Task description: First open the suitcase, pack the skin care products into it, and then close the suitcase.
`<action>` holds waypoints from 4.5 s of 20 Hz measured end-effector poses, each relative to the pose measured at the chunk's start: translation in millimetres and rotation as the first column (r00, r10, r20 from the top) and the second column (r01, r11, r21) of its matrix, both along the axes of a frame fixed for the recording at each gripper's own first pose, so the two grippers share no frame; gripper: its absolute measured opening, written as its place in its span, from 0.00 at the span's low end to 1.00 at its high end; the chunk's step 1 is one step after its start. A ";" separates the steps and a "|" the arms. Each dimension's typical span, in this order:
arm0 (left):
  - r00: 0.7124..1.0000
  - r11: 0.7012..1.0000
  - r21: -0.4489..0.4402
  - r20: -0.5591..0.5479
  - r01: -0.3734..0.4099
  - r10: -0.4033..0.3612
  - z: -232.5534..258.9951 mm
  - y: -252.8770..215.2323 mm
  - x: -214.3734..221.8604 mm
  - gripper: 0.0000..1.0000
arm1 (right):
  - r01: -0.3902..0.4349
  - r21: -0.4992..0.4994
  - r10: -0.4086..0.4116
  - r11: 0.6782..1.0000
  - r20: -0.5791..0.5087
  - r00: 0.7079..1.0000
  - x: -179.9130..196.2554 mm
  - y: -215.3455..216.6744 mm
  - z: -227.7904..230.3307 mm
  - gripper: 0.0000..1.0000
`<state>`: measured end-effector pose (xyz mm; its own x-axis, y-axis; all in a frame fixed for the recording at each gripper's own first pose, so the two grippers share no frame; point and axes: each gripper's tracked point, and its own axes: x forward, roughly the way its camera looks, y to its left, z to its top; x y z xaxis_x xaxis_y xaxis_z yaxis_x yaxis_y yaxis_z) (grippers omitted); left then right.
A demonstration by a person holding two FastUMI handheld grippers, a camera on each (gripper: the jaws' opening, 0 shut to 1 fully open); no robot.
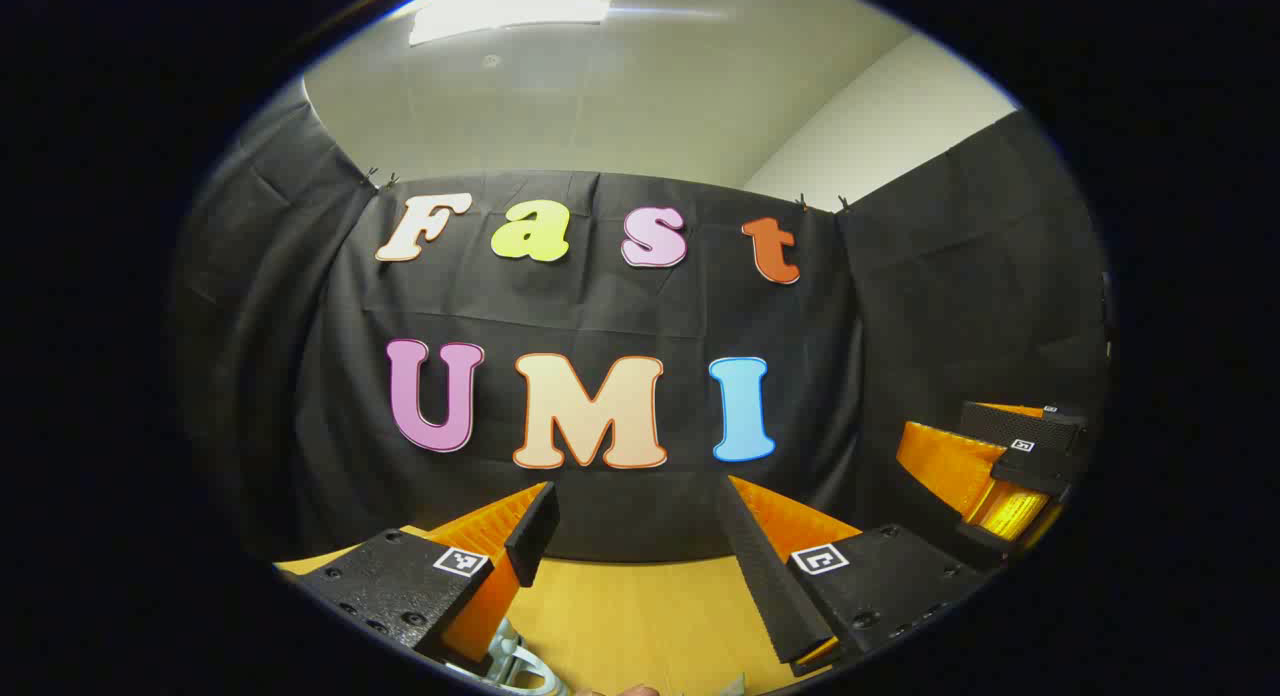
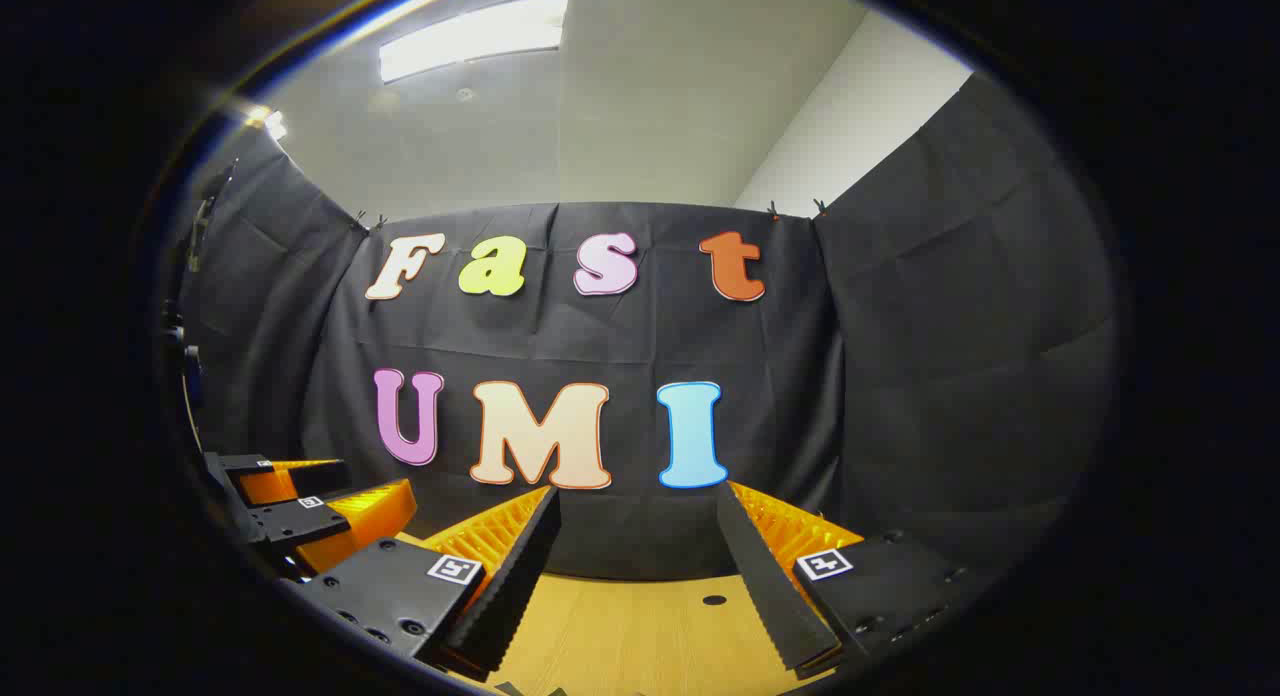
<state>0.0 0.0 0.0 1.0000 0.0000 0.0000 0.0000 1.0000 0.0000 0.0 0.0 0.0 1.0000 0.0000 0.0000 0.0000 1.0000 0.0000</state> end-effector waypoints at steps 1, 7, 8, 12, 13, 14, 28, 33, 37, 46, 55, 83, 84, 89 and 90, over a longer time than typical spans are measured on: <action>1.000 1.000 0.010 -0.001 -0.008 0.008 -0.2 2.5 -0.7 0.94 | -0.006 0.002 0.006 1.000 0.003 1.000 0.2 2.0 -2.3 0.98; 0.997 0.997 0.026 -0.035 -0.074 0.075 -15.3 22.5 -4.8 0.94 | -0.048 0.018 0.048 0.999 -0.012 0.999 11.5 12.7 -19.3 0.98; 0.995 0.996 0.030 -0.044 -0.084 0.085 -18.1 25.3 -6.6 0.94 | -0.057 0.019 0.057 0.998 -0.018 0.998 13.1 13.9 -22.2 0.98; 0.990 0.991 0.059 -0.077 -0.118 0.122 -35.0 32.6 -10.0 0.94 | -0.093 0.026 0.094 0.995 -0.041 0.995 15.4 14.0 -39.0 0.98; 0.987 0.990 0.068 -0.095 -0.124 0.130 -43.6 34.3 -11.8 0.94 | -0.107 0.032 0.109 0.994 -0.051 0.993 14.4 13.8 -45.8 0.99; 0.983 0.987 0.085 -0.115 -0.134 0.143 -53.7 37.7 -14.4 0.94 | -0.120 0.037 0.122 0.992 -0.059 0.991 14.2 12.7 -52.7 0.99; 0.821 0.995 0.031 -0.563 -0.098 0.098 -230.2 71.3 -45.9 0.96 | -0.015 0.017 0.018 1.000 -0.159 0.987 25.4 24.8 -86.2 0.98; 0.691 0.994 0.034 -0.717 -0.101 0.095 -288.8 73.4 -59.6 0.97 | 0.017 -0.002 -0.017 1.000 -0.203 0.979 28.3 13.4 -99.0 0.99; 0.636 0.995 0.006 -0.769 -0.101 0.069 -318.1 71.3 -61.2 0.97 | 0.057 -0.011 -0.057 0.998 -0.221 0.974 31.9 -1.0 -100.4 1.00; 0.476 0.989 -0.054 -0.879 -0.135 0.017 -371.3 77.4 -67.8 0.80 | 0.040 -0.096 -0.061 0.995 -0.237 0.969 26.6 0.0 -107.7 0.98; 0.385 0.993 0.007 -0.921 -0.114 0.051 -395.3 88.3 -76.7 0.25 | 0.078 -0.102 -0.099 0.992 -0.228 0.969 17.1 -22.1 -106.7 0.98; 0.615 0.991 0.122 -0.779 -0.045 0.124 -219.6 176.8 -22.2 0.00 | -0.044 0.011 0.045 0.999 -0.225 0.973 23.3 38.4 -126.4 0.99; 0.629 0.989 0.143 -0.764 -0.048 0.141 -212.0 188.4 -19.6 0.00 | -0.043 0.013 0.044 0.999 -0.226 0.973 24.5 39.8 -126.6 0.99; 0.671 0.974 0.212 -0.710 -0.085 0.213 -185.1 242.9 -14.1 0.00 | -0.032 0.019 0.035 0.999 -0.227 0.973 27.7 47.7 -128.5 0.99; 0.676 0.972 0.215 -0.702 -0.096 0.222 -182.0 253.2 -14.0 0.00 | -0.029 0.018 0.033 0.999 -0.227 0.973 28.7 50.4 -129.1 0.98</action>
